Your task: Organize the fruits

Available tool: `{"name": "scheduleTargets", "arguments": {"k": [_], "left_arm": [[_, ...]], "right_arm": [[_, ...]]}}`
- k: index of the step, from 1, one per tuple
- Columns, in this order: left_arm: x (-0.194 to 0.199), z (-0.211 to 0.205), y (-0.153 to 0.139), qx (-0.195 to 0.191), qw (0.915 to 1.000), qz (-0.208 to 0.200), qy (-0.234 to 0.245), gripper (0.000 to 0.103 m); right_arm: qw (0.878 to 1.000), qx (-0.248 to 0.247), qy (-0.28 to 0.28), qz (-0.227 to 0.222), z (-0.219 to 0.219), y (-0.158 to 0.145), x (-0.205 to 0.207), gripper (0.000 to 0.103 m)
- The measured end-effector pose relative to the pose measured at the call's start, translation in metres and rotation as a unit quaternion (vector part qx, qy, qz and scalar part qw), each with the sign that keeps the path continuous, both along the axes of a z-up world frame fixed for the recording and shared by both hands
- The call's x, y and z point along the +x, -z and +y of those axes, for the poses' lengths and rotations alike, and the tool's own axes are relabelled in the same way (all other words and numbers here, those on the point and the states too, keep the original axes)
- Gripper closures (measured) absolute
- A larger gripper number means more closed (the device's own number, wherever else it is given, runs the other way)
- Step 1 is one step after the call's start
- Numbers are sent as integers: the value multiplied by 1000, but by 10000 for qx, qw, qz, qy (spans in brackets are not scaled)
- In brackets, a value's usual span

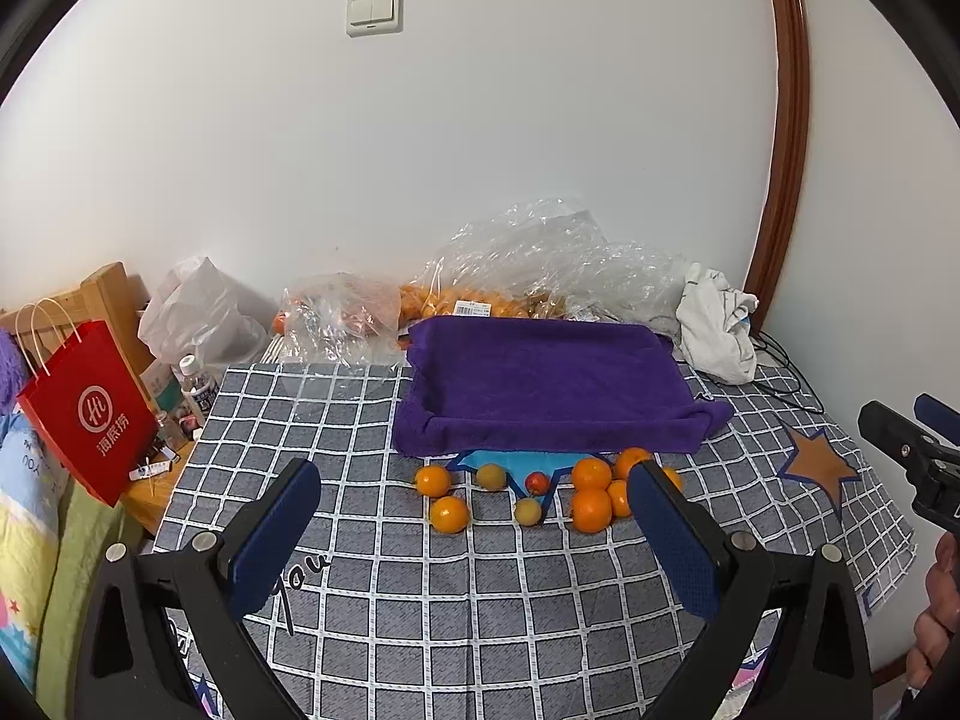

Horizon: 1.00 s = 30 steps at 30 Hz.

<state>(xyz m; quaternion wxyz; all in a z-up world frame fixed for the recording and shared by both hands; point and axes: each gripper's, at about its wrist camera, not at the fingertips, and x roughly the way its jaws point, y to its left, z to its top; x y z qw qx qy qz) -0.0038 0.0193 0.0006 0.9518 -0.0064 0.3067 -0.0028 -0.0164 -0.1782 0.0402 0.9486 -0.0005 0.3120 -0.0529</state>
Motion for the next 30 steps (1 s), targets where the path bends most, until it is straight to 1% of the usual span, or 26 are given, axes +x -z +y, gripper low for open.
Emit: {"name": "scheduleTargets", "arguments": {"k": [30], "left_arm": [[1,-2,-1,-8,10000,-36,29,0]], "right_arm": [[10000,34,2,-93,-2,-3,-4,0]]}}
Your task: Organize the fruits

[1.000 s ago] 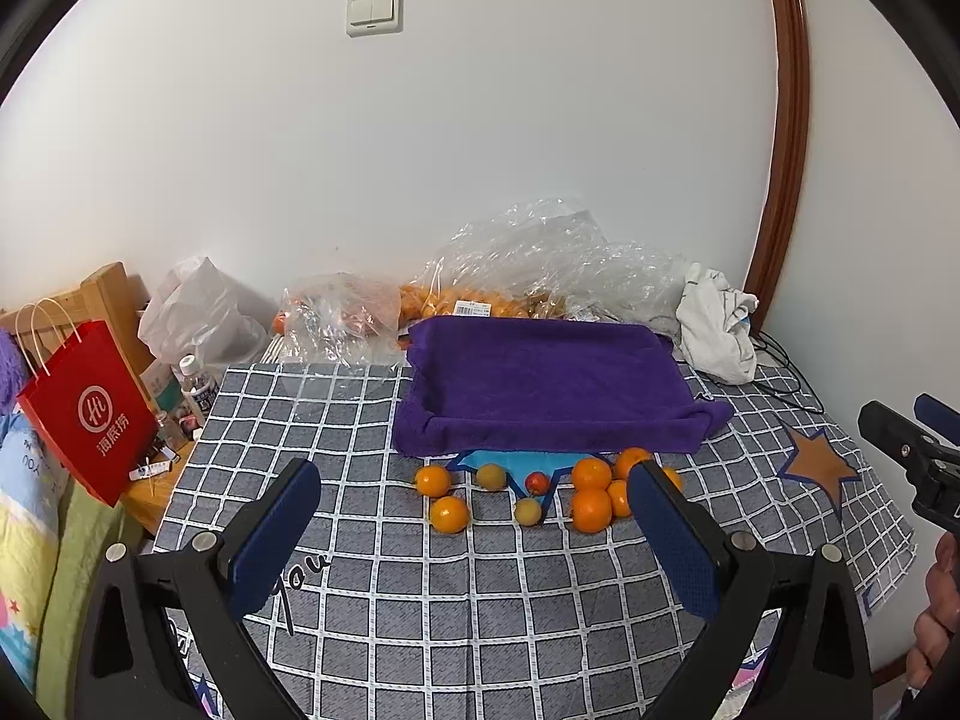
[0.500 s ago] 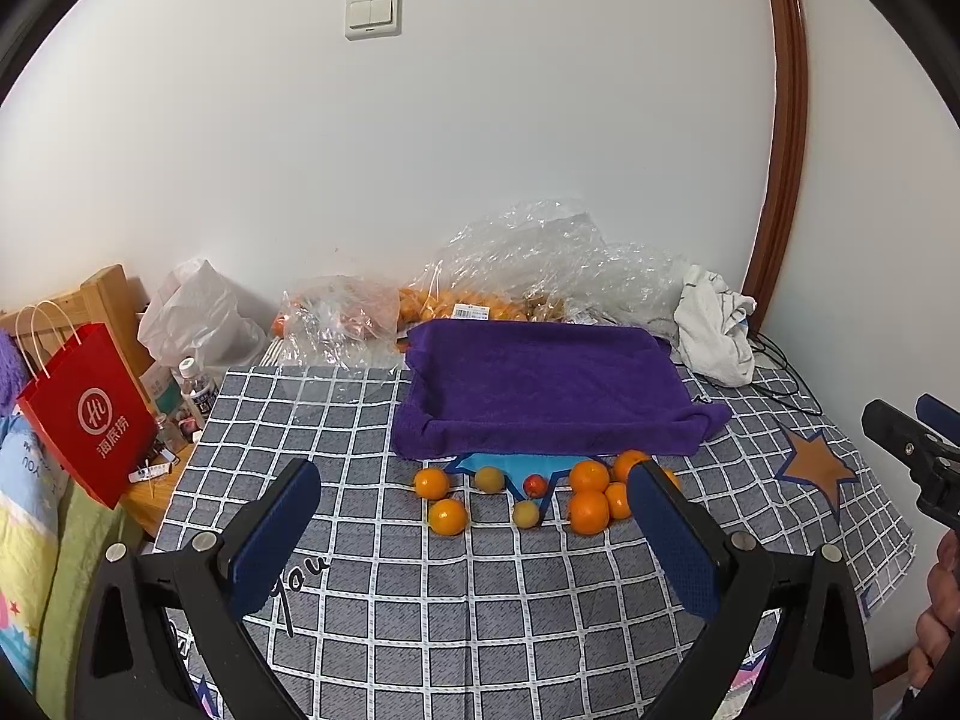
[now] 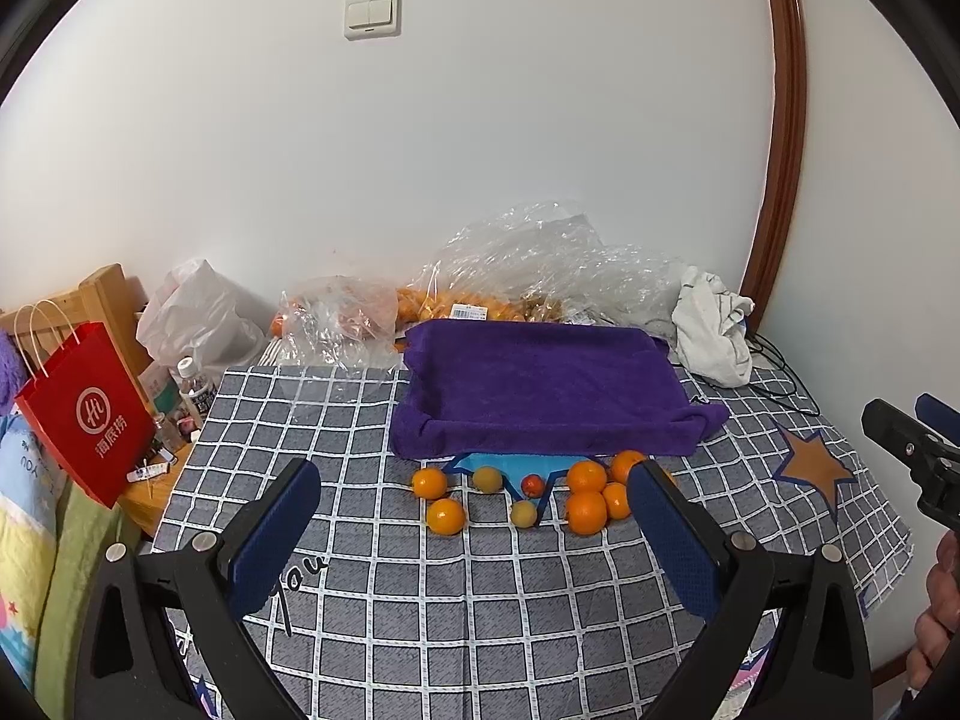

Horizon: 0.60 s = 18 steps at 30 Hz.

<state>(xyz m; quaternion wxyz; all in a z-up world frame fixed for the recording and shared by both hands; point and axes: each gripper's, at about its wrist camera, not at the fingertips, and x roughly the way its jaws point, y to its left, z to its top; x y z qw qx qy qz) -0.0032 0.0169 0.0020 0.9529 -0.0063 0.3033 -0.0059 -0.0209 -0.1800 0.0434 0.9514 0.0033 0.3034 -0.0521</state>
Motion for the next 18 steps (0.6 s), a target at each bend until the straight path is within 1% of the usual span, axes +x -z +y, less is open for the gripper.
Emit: {"name": "scheduleTargets", "arguments": {"k": [18], "left_arm": [[-1,-3,-1,-1,10000,-4,3,0]], "right_arm": [[10000,-39,-37,-46,4,-3,-2,0]]}}
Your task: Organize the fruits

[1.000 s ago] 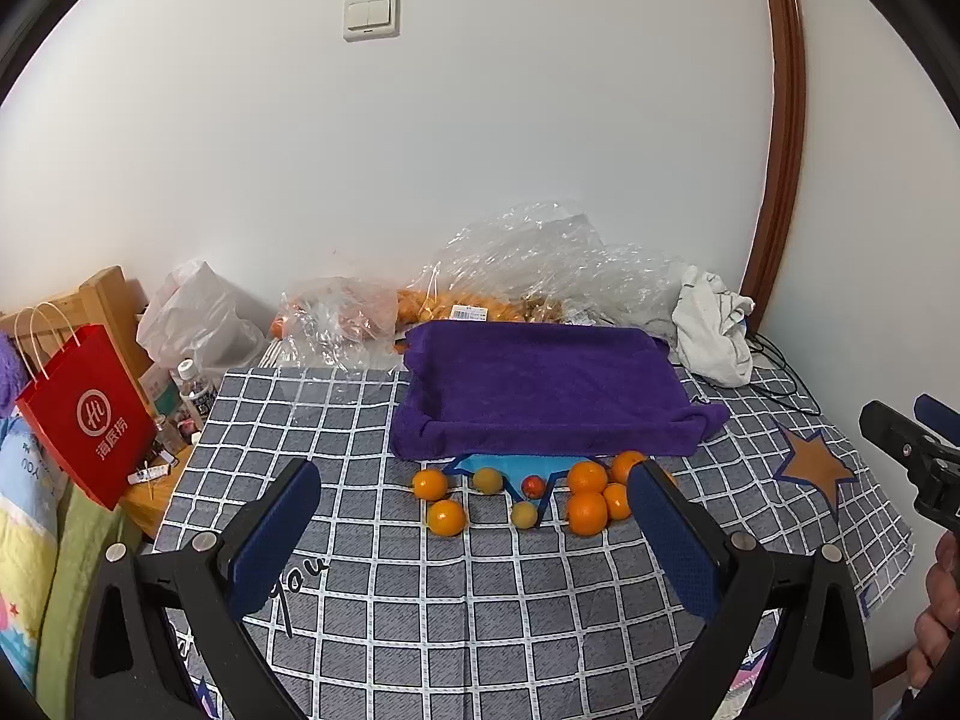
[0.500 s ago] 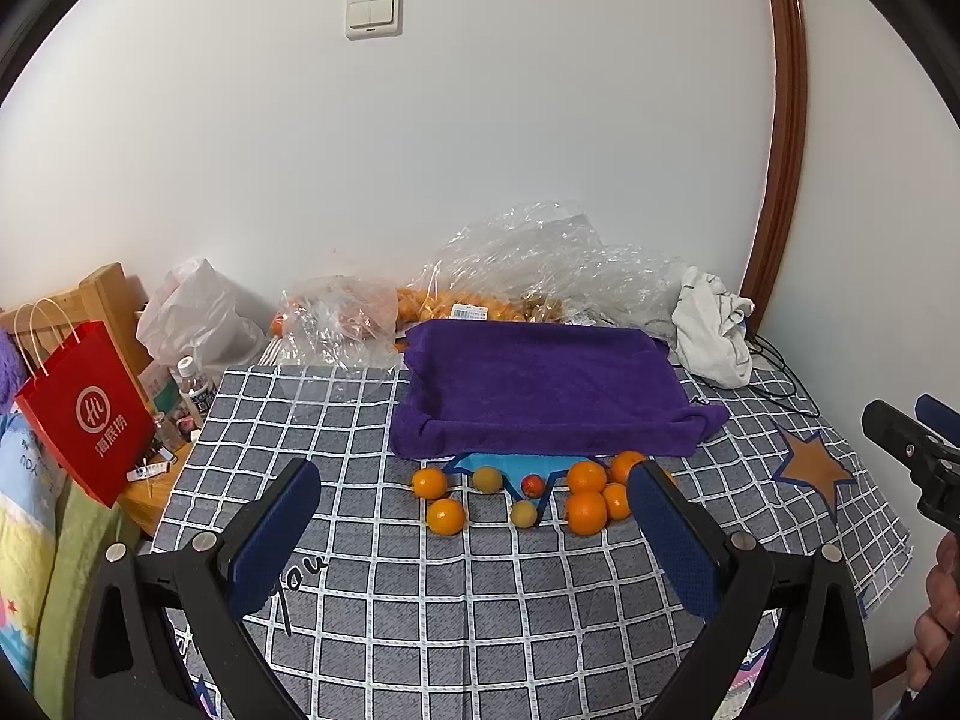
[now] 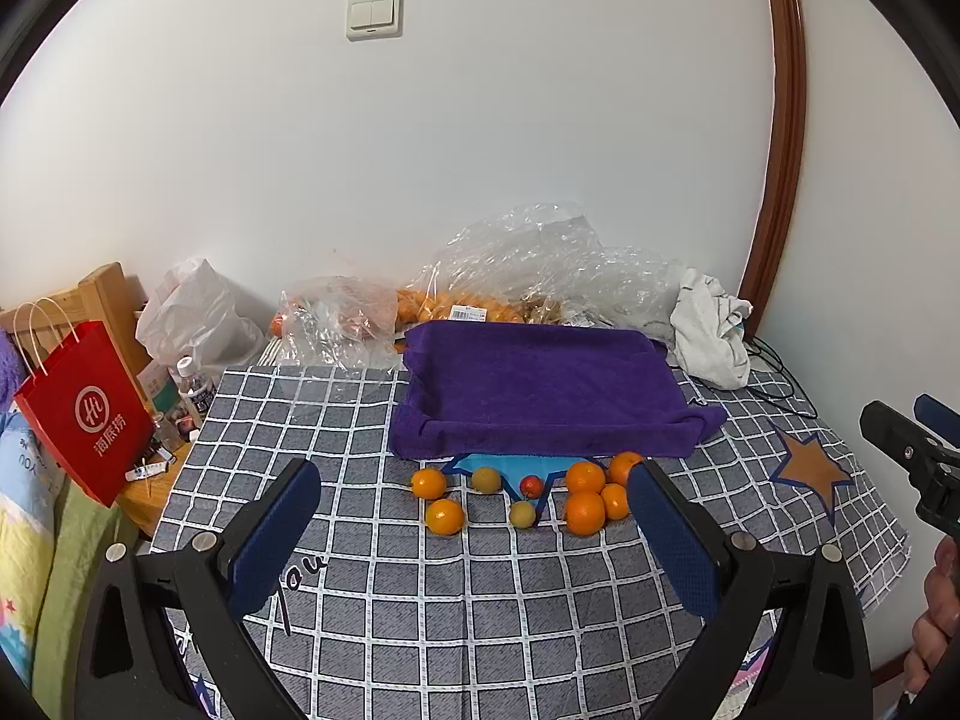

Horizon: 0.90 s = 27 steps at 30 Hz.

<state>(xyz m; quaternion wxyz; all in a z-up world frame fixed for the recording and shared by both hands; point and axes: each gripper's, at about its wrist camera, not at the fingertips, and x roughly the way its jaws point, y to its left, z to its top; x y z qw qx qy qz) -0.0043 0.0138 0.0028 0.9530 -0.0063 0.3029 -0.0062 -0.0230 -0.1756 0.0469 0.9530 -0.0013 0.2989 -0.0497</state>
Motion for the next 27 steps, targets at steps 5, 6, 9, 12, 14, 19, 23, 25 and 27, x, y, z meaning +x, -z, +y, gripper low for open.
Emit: {"name": "scheduleTargets", "arguments": {"k": [5,6,9,12,14,19,23,25,27], "left_arm": [[-1,0,0,-11,10000,-2,0,0],[-1,0,0,-12,10000,-4,-1,0],[-1,0,0,-14,10000,-1,9,0],[-1,-2,0,-19,10000,-1,12,0],[-1,-3,0,-29,10000,8,9,0],[1,-3,2,-34,10000,24,12,0],[10,1,10,-50,9999,111,41,0],[17,6,17,-36,9998,176,48,0],[24,8,26,-37,9996,264,48,0]], "right_arm": [[10000,1,-3,-11,1,0,-1,0],[10000,-1,-2,-12,1,0,-1,0],[10000,3,-6,-12,1,0,-1,0],[10000,0,-3,-13,1,0,-1,0],[10000,13,-12,-14,1,0,-1,0],[10000,-18,-46,5,3,4,3,0],[9999,-55,-87,91,4,17,13,0],[9998,-50,-73,165,4,26,19,0],[9997,-11,-58,232,3,37,26,0]]}}
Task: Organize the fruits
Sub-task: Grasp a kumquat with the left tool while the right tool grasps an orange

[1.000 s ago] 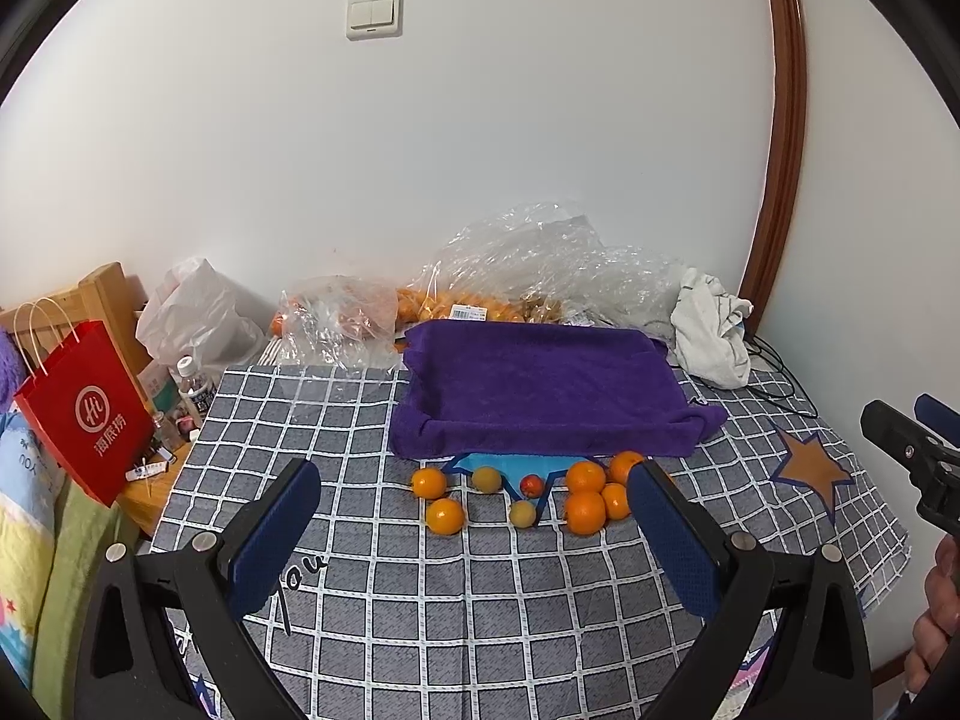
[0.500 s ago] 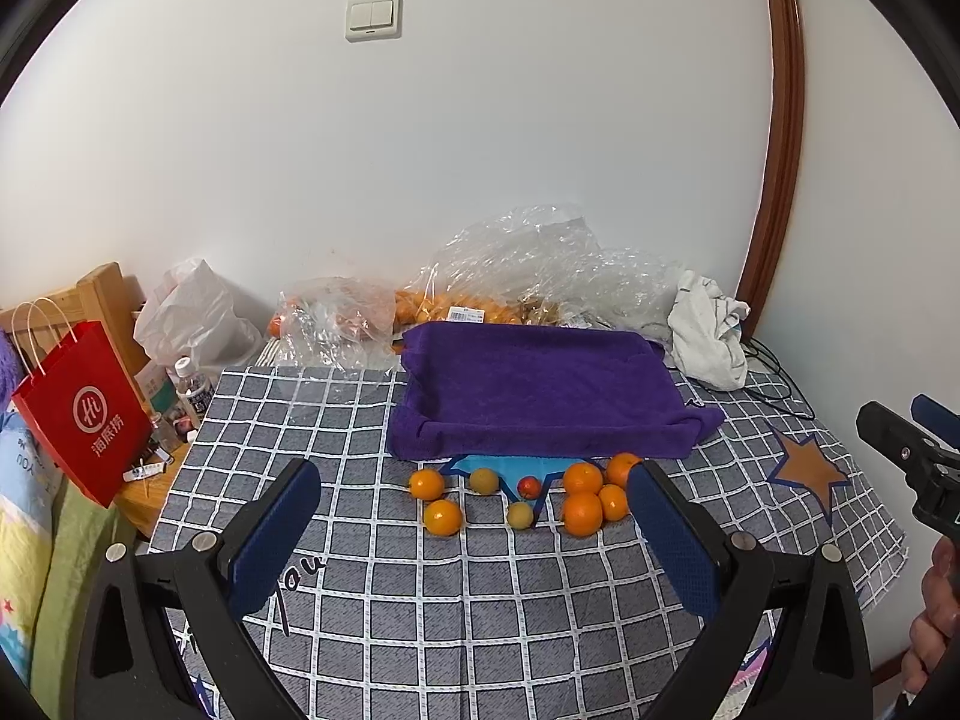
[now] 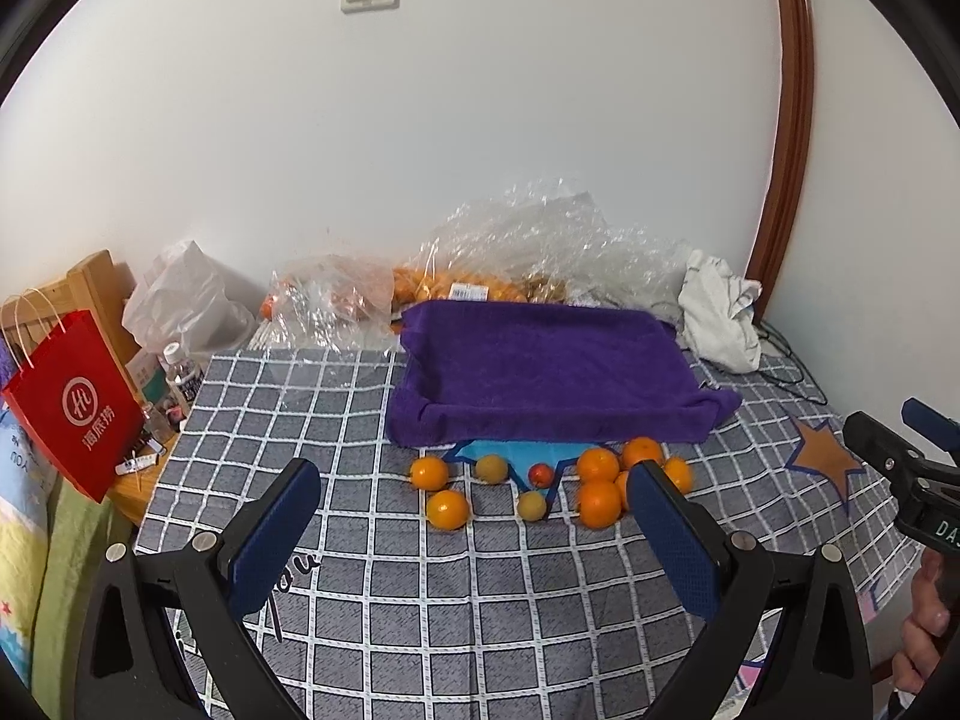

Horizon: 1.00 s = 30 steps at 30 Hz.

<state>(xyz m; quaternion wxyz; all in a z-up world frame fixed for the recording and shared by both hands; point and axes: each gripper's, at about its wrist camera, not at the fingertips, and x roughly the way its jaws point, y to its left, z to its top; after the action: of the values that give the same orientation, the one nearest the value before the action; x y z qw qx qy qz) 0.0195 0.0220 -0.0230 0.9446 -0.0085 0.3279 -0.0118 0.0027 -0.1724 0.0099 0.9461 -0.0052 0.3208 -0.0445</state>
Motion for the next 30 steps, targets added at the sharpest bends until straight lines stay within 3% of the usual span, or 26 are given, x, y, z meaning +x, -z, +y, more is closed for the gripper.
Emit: {"name": "scheduleTargets", "arguments": {"k": [8,12,16,25,30], "left_arm": [[25,16,43,-20,9991,416,-13,0],[34,32,62,-42,9982,596,-108,2],[43,53,78,-70,9972,714,-210,6],[56,80,107,-388,9939,1016,-205,13],[65,75,118,-485,9926,1116,-16,15]], "right_arm": [[9987,-22,36,517,-5,56,38,1],[9958,-28,-61,908,-8,87,54,11],[9926,160,-189,1189,-10,120,69,14],[9897,315,-432,1325,4,163,107,33],[9873,463,-304,1487,0,181,124,55]]}}
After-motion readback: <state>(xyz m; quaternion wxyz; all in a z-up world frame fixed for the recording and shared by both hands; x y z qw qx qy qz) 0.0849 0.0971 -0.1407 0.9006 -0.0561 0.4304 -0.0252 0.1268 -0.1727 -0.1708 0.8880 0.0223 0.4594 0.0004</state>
